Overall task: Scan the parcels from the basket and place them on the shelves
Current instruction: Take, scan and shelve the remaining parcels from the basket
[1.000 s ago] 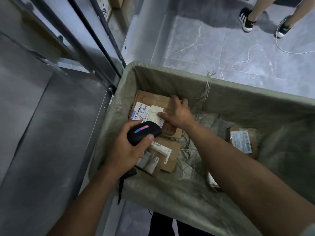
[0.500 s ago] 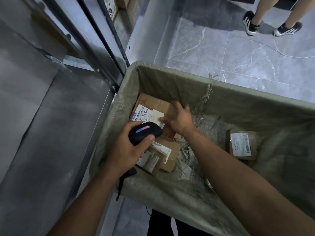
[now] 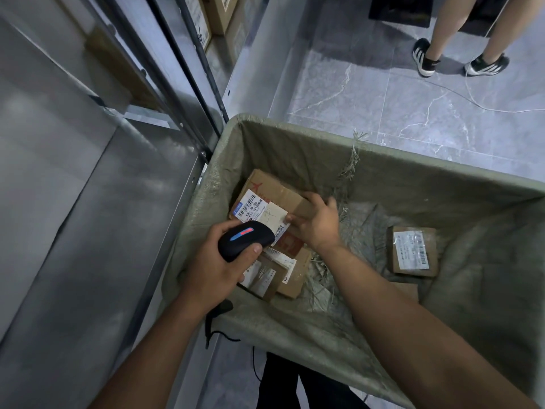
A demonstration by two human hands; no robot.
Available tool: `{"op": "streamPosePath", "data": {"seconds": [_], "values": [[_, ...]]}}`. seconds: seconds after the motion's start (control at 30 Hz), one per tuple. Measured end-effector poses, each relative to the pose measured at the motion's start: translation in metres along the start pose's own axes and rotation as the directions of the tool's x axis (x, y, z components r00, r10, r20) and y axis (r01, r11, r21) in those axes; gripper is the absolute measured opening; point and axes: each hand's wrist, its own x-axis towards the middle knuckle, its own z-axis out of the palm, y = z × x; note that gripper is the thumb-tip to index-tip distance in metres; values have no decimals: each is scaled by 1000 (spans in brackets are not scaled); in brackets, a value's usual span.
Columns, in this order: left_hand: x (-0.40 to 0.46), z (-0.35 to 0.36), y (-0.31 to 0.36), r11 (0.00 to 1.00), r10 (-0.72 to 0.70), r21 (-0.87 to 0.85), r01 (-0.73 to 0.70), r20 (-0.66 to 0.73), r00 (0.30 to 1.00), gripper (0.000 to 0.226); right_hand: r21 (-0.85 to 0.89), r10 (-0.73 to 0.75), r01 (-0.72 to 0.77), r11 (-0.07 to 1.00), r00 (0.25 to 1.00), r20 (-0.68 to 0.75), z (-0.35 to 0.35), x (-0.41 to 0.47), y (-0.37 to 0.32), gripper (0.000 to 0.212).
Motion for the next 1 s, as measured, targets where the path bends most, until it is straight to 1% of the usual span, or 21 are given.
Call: {"op": "streamPosePath", "data": {"seconds": [0.13, 0.33, 0.43, 0.53, 0.6, 0.7, 0.87, 0.93, 1.0], "values": [[-6, -3, -1, 1000, -5, 7, 5, 2, 1000, 47, -24, -17, 16, 1000, 999, -37, -10, -8, 3, 62], [-15, -9, 2, 999, 17, 33, -17, -2, 1000, 48, 14, 34, -33, 999, 998, -62, -15, -16, 3, 56], [-19, -12, 5, 998, 24, 56, -23, -10, 1000, 49, 25, 9, -6, 1000, 996, -92, -17, -23, 1, 55], [-22, -15, 7, 999, 37, 37, -37, -4, 999, 52, 28, -16, 19, 999, 992, -122, -26, -34, -3, 55], [-25, -18, 8, 998, 52, 27, -51, -7, 999, 57, 19, -37, 40, 999, 988, -152, -35, -43, -8, 56], [-30, -23, 11, 997, 79, 17, -79, -14, 997, 64, 61, -50, 63, 996, 980, -193, -52, -60, -19, 55], [-45, -37, 28, 990, 127, 72, -125, -29, 991, 56, 114, -101, 136, 984, 958, -268, -82, -95, -47, 53], [-52, -41, 35, 990, 142, 22, -142, -23, 990, 60, 129, -113, 156, 979, 951, -289, -93, -109, -58, 54], [-57, -44, 40, 986, 159, -36, -160, -32, 987, 58, 143, -119, 171, 975, 941, -317, -104, -122, -68, 55]]}}
